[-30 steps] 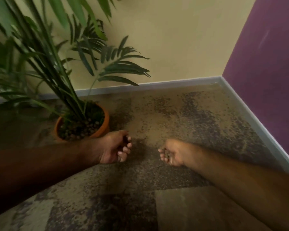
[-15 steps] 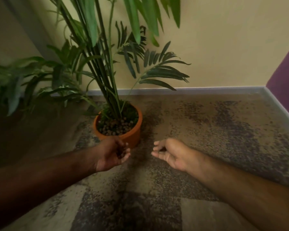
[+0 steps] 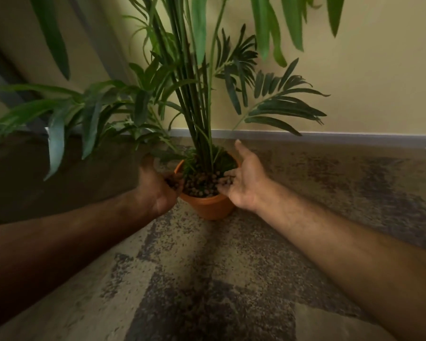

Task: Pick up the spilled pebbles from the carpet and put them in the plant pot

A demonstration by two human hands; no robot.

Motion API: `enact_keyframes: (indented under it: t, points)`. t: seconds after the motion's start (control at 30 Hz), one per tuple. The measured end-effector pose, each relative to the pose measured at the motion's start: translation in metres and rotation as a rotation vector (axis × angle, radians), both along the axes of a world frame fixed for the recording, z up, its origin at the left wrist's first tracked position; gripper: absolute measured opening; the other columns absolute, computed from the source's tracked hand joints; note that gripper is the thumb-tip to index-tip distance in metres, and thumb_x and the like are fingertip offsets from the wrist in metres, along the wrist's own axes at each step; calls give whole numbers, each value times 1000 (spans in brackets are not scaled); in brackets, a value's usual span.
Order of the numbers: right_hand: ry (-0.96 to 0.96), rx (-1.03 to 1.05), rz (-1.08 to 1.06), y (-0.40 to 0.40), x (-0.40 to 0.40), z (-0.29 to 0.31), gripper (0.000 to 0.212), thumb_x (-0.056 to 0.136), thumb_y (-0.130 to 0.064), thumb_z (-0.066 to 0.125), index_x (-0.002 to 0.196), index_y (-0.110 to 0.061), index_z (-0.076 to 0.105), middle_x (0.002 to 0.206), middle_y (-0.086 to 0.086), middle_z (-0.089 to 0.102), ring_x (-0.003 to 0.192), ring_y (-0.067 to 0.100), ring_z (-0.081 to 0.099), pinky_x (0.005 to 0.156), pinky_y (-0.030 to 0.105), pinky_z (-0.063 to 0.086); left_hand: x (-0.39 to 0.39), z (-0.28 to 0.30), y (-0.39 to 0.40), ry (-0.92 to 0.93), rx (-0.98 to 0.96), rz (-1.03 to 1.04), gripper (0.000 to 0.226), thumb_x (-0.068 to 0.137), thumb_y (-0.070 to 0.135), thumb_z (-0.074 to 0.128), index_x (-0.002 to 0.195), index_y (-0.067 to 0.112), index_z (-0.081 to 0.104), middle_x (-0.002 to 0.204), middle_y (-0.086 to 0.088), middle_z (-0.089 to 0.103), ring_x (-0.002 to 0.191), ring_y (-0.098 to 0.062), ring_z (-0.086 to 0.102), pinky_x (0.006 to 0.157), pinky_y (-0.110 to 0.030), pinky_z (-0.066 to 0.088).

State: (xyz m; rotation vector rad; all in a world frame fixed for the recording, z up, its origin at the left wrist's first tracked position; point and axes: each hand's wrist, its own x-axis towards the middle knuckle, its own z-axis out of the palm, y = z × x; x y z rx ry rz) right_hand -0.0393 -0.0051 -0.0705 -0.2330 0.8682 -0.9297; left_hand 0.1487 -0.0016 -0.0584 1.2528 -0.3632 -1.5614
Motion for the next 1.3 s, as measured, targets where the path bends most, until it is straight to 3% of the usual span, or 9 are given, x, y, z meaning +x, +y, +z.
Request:
enact_keyframes:
  t: [0.1,0.2,0.3,0.4,0.6,0.83,1.03,1.17,1.3]
  points:
    - [-112,-11,69,0,-1,8,84,74,-70,59,123,-2,54,123,24,61,110,34,61,85,42,50,-14,7,0,89,-51,-57,84,79,68,46,118,-6,46,120,-20,56,95,-26,59,75,-36,53]
    - [-198,-49,137,-5,-5,7,113,59,-78,63,139,-1,40,137,26,51,123,38,53,107,51,38,-25,8,0,121,-71,-70,90,86,66,36,146,0,25,139,-23,46,97,-35,58,84,-45,48]
    - [-223,-67,179,-12,-9,5,139,45,-81,68,150,-7,17,151,24,32,137,38,38,116,51,23,-28,7,0,86,-105,-117,71,88,60,31,131,5,45,122,-19,58,101,-34,59,92,-42,45]
    - [-240,-87,180,-13,-13,2,129,59,-83,56,149,1,16,147,28,37,136,38,38,116,50,23,-29,3,-2,60,-127,-95,59,88,59,30,107,9,57,124,-18,61,114,-36,57,95,-48,46]
    - [-253,-124,195,1,-16,10,106,75,-78,46,130,12,33,125,32,54,114,39,53,83,46,45,-28,-2,-8,-7,-98,-46,68,85,57,32,134,14,51,130,-16,61,123,-38,53,111,-53,33]
    - [-164,-149,64,-2,-30,-3,100,82,-61,56,148,2,15,156,25,16,145,35,18,119,46,18,-49,2,19,-449,-119,171,35,98,20,34,76,13,61,79,-3,64,69,-12,59,56,-22,47]
    - [605,-352,-58,11,-57,-36,15,91,-22,58,105,-18,63,110,3,63,108,19,56,89,33,45,-86,-68,58,-1076,-185,-190,19,93,12,50,77,14,60,75,-3,58,71,-20,53,59,-30,37]
    - [1023,-362,-67,23,-89,-63,27,88,-18,64,115,-16,61,104,-2,59,102,17,58,82,23,43,-135,-88,49,-1265,-463,-578,14,88,9,58,98,16,64,95,2,61,86,-12,57,72,-5,39]
    - [1508,-403,52,50,-143,-78,48,86,-36,59,131,-25,50,129,1,59,119,22,56,99,32,46,-183,-93,26,-1482,-684,-716,39,89,32,53,126,20,55,125,1,55,118,-16,51,100,-27,39]
